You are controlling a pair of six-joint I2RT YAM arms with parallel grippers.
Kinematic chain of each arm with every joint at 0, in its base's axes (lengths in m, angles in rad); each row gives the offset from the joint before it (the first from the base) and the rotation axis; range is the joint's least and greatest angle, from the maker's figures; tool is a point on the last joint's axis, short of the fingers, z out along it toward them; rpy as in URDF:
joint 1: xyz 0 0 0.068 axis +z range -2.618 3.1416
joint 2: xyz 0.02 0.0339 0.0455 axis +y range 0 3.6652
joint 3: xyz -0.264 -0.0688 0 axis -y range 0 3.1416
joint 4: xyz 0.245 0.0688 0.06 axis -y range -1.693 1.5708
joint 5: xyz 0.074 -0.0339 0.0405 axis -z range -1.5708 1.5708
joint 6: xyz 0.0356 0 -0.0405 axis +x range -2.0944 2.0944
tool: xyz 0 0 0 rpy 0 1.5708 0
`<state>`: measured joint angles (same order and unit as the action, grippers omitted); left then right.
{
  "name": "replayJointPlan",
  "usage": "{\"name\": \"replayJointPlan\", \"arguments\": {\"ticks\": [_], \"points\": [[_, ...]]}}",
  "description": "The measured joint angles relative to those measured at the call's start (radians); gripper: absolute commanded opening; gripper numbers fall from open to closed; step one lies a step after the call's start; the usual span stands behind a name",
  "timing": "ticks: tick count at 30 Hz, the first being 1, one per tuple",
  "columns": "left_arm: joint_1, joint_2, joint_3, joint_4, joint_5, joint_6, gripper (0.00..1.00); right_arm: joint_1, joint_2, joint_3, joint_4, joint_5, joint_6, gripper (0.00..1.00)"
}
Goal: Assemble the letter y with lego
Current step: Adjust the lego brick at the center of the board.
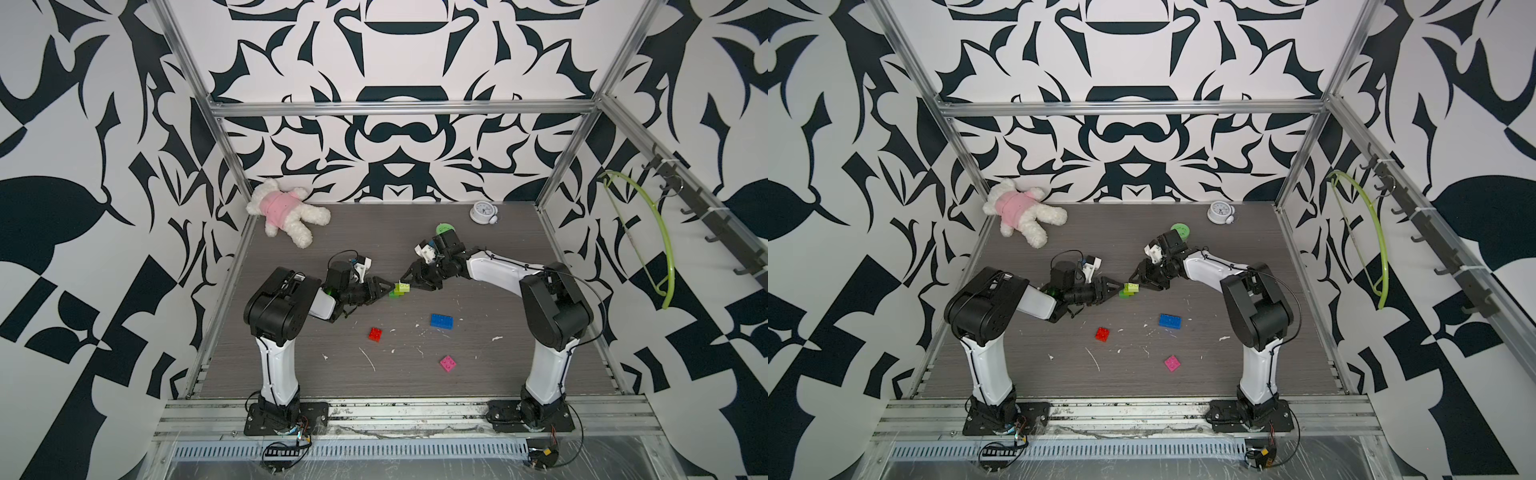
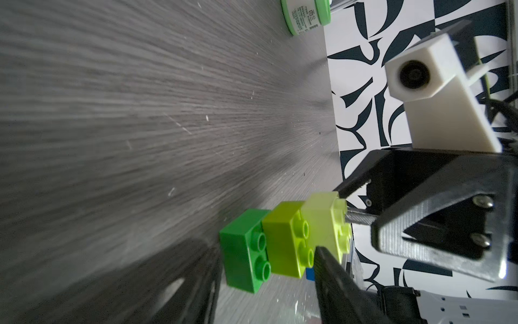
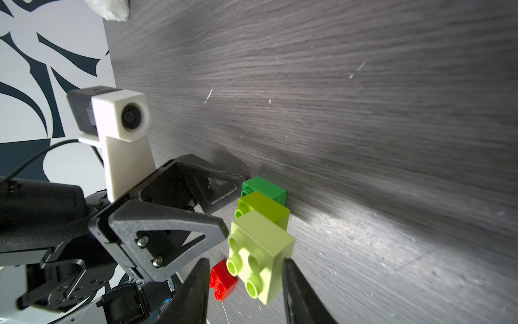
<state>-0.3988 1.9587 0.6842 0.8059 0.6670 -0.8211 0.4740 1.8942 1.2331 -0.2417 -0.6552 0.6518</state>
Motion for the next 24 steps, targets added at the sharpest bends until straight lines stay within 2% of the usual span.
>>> {"name": "replayJointPlan", "arguments": {"ticks": [13,24], "points": [[-0.016,0.0,0.054,-0.095,-0.02,0.048,0.59,0.0,0.0,0.0,0.0,-0.004,0.0,0.45],[-0.023,-0.009,0.071,-0.157,-0.045,0.101,0.55,0.0,0.001,0.0,0.0,-0.006,0.0,0.45]]}}
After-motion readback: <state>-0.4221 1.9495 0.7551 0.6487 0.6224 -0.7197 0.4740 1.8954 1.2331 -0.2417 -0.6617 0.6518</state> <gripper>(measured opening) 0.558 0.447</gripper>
